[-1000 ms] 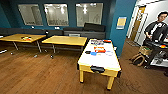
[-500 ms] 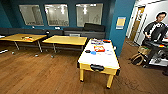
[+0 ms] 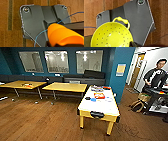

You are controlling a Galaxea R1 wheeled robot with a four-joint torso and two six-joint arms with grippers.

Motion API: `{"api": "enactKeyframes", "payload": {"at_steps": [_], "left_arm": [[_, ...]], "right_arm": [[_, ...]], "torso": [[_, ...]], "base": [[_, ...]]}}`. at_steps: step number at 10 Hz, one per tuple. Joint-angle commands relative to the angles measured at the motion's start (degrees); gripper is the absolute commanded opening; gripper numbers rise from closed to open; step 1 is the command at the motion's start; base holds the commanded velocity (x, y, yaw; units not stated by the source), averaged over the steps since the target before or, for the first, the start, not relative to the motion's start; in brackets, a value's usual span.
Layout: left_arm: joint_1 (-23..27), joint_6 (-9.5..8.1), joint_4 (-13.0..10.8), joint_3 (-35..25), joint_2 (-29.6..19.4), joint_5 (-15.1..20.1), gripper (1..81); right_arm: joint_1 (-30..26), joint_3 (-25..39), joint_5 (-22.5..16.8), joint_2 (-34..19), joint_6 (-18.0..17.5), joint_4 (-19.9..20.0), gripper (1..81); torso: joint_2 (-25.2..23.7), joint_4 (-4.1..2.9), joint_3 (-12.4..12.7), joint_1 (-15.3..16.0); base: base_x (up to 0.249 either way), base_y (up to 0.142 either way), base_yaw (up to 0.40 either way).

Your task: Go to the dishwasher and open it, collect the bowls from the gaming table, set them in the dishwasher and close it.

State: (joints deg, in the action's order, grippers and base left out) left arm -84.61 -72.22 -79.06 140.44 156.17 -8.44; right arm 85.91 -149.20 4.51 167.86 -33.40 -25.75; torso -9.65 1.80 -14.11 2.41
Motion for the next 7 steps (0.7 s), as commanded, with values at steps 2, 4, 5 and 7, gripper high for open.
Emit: {"api": "enactKeyframes", "payload": {"at_steps": [2, 4, 5, 7], "left_arm": [[2.04, -0.03, 0.22, -0.07, -1.13, 1.76, 1.0], [2.04, 0.06, 0.22, 0.01, -1.03, 1.41, 1.0], [2.04, 0.15, 0.22, -0.07, -1.21, 0.09, 1.0], [2.04, 0.15, 0.22, 0.02, -1.39, -0.7, 1.0]], "right_arm": [[-2.01, 0.15, -2.49, -0.14, 0.27, -0.88, 1.0], [-2.0, 0.15, -2.49, -0.14, 0.27, -0.97, 1.0], [-1.92, 0.06, -2.49, -0.14, 0.27, -0.89, 1.0], [-1.92, -0.2, -2.49, -0.14, 0.27, -0.97, 1.0]], "torso": [[0.0, 0.0, 0.0, 0.0], [0.0, 0.0, 0.0, 0.0], [0.0, 0.0, 0.0, 0.0], [0.0, 0.0, 0.0, 0.0]], "base": [[0.0, 0.0, 0.0], [0.0, 0.0, 0.0], [0.0, 0.0, 0.0], [0.0, 0.0, -0.126]]}}
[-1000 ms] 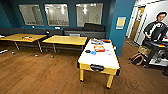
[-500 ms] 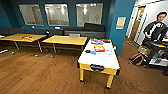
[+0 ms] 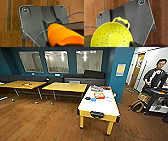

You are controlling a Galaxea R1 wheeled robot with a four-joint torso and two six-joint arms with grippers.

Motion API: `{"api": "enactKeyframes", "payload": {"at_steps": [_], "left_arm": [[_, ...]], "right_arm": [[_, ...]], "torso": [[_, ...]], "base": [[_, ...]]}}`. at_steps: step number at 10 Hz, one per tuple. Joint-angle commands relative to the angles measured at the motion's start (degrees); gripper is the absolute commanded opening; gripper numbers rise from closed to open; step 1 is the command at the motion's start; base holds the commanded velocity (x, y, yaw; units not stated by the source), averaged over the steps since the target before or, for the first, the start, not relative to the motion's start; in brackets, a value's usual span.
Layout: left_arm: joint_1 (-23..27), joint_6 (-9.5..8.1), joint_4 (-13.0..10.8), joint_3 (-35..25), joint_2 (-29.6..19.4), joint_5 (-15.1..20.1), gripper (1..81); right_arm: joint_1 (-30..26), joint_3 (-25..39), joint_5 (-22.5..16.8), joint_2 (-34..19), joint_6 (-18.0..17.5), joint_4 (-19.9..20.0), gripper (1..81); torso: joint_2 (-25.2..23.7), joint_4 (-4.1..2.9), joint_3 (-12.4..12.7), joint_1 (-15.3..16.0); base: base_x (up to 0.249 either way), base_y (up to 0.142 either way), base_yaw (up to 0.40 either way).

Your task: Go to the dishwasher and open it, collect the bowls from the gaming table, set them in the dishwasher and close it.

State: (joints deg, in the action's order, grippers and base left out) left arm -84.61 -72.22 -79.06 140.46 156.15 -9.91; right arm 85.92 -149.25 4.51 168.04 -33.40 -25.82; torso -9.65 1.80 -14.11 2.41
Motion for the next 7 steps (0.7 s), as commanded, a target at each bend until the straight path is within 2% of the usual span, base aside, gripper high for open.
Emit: {"api": "enactKeyframes", "payload": {"at_steps": [1, 7], "left_arm": [[2.04, 0.06, 0.22, 0.17, -1.28, 0.77, 1.0], [2.04, 0.23, -0.13, 1.05, -0.48, 1.12, 1.0]], "right_arm": [[-1.93, -0.15, -2.49, -0.31, 0.27, -0.9, 1.0], [-1.49, -0.15, -2.49, -0.04, 0.27, -0.99, 1.0]], "torso": [[0.0, 0.0, 0.0, 0.0], [0.0, 0.0, 0.0, 0.02]], "base": [[0.0, 0.0, -0.203], [0.0, 0.0, -0.339]]}}
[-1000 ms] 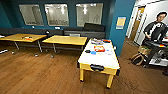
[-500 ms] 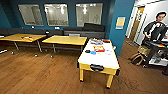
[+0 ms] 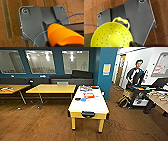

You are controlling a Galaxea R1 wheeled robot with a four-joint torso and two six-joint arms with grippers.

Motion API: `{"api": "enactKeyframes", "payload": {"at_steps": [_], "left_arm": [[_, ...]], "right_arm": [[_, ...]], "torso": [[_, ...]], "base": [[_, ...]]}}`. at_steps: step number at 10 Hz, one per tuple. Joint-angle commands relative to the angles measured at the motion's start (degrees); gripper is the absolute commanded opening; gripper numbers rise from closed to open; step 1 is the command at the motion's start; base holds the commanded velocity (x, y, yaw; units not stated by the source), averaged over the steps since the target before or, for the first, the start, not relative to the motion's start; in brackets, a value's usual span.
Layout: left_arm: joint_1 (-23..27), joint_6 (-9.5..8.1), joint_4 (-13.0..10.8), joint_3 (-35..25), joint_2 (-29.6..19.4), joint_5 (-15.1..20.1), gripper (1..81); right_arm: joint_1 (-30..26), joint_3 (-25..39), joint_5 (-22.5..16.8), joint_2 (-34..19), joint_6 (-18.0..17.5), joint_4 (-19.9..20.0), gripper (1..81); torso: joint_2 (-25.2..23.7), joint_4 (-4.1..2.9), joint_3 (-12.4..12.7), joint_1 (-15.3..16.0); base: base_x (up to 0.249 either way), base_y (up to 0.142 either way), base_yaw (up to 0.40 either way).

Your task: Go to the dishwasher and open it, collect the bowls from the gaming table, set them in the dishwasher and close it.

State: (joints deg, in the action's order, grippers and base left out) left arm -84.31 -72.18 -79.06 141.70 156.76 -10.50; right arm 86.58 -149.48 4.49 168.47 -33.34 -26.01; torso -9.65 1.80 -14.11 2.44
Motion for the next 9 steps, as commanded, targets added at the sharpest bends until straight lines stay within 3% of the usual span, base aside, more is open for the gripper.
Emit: {"api": "enactKeyframes", "payload": {"at_steps": [1, 9], "left_arm": [[1.73, 0.2, -0.13, -0.2, -0.92, 1.88, 1.0], [1.73, 0.2, -0.22, 4.99, 2.25, 1.36, 1.0]], "right_arm": [[-2.15, 0.08, -2.46, -0.48, 0.21, -0.79, 1.0], [-1.89, -0.19, -2.46, 0.13, 0.21, -1.14, 1.0]], "torso": [[0.0, 0.0, 0.0, 0.0], [0.0, 0.0, 0.0, 0.0]], "base": [[0.0, 0.0, -0.393], [0.0, 0.0, -0.397]]}}
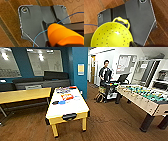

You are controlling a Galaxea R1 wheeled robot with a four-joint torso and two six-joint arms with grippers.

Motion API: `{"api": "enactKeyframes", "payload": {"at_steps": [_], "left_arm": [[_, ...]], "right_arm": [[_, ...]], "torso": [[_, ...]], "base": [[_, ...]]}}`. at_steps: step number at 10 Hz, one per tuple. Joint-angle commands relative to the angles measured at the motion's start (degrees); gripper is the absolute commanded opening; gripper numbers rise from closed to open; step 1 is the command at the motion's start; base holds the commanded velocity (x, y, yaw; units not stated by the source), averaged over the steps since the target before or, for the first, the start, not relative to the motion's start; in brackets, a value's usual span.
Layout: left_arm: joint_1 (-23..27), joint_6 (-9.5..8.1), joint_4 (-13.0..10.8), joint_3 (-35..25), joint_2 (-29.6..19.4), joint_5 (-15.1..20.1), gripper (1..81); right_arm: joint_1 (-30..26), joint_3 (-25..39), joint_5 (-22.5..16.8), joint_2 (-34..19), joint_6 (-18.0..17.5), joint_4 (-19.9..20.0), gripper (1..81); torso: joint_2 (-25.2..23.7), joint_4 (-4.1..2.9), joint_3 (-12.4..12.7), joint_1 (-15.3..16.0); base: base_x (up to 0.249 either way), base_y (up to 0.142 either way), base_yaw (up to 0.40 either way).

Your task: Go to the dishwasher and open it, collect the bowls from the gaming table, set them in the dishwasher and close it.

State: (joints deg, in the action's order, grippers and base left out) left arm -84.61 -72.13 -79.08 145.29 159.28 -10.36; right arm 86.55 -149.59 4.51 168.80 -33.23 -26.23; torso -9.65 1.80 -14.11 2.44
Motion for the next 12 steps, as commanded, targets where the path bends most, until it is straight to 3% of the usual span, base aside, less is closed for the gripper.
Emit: {"api": "enactKeyframes", "payload": {"at_steps": [1, 12], "left_arm": [[2.04, 0.15, -0.2, 1.49, -0.19, 1.22, 1.0], [1.95, -0.2, 0.24, 1.4, -0.19, 1.05, 1.0]], "right_arm": [[-1.95, -0.16, -2.49, -0.2, 0.18, -1.01, 1.0], [-1.95, -0.16, -2.58, 0.77, 0.18, -1.1, 1.0]], "torso": [[0.0, 0.0, 0.0, 0.0], [0.0, 0.0, 0.0, 0.0]], "base": [[0.0, 0.0, -0.4], [0.0, 0.0, -0.4]]}}
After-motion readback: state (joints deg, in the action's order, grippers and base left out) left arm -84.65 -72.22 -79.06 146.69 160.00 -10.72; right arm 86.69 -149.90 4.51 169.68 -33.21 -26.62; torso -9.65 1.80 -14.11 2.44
